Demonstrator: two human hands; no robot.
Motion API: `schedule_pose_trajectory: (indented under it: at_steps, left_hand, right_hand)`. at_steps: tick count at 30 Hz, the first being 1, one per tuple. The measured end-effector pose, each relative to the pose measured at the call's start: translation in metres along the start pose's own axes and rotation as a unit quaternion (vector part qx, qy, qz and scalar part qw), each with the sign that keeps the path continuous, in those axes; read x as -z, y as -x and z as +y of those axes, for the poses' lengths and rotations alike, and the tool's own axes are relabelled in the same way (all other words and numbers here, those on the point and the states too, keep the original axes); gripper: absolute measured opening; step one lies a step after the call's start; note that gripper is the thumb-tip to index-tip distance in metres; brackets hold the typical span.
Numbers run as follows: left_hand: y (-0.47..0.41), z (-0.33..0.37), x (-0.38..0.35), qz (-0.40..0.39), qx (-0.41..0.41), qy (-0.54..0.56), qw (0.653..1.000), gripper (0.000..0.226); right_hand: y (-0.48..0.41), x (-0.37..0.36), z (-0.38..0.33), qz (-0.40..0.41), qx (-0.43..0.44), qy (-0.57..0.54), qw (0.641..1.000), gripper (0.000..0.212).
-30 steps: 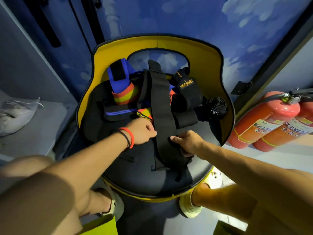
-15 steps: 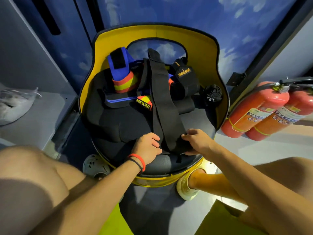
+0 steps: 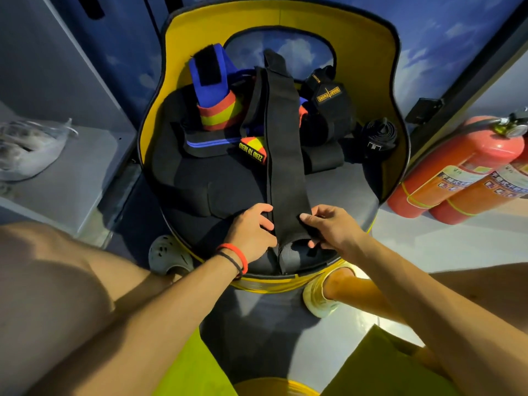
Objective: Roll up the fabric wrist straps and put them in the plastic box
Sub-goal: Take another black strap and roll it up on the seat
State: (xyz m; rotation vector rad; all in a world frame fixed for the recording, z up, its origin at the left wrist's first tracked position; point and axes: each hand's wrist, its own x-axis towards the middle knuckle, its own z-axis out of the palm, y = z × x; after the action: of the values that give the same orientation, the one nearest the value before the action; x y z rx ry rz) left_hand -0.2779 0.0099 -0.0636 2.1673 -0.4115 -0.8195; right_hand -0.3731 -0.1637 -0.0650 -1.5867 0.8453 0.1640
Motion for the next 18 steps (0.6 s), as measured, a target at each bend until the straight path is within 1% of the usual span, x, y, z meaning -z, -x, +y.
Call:
schedule_pose_trajectory:
  at_steps: [2,4,6,7,8,11,13,16,18]
  left_hand:
    - [0.0,0.001,0.001,-0.009,0.003,-0.006,1.0,0.072]
    - [0.0,0.002,0.001,-0.005,0.003,-0.018,1.0,0.066]
    - [0.0,0.002,-0.002,0.028,0.0,-0.02,0.999,0.053]
    - [0.0,0.001,-0.003,0.049,-0.001,-0.017,0.999,0.047]
    - [0.0,0.0,-0.005,0.064,-0.003,-0.015,0.998,0.043]
    - [0.001,-0.004,-0.007,0.078,-0.013,-0.011,0.997,0.041]
    - [0.003,-0.006,-0.008,0.082,-0.027,-0.03,0.996,0.044]
    - [0.006,-0.006,-0.01,0.083,-0.05,-0.074,0.992,0.049]
    - [0.007,-0.005,-0.01,0.084,-0.051,-0.082,0.992,0.05]
  right_hand:
    - [-0.004,0.001,0.002,0.025,0.054,0.125,0.99,0.028]
    - [-0.008,0.002,0.005,0.056,0.115,0.279,0.952,0.03]
    - [-0.01,-0.001,0.012,0.097,0.152,0.385,0.905,0.041]
    - [-0.01,-0.003,0.015,0.114,0.164,0.402,0.894,0.043]
    - [-0.011,-0.005,0.019,0.125,0.174,0.4,0.891,0.042]
    - [-0.011,-0.009,0.021,0.127,0.199,0.349,0.907,0.043]
    - [-0.009,-0.009,0.02,0.119,0.211,0.342,0.908,0.043]
    - [-0.004,-0.008,0.019,0.107,0.249,0.41,0.871,0.03]
    - [0.002,-0.011,0.02,0.076,0.281,0.417,0.861,0.03]
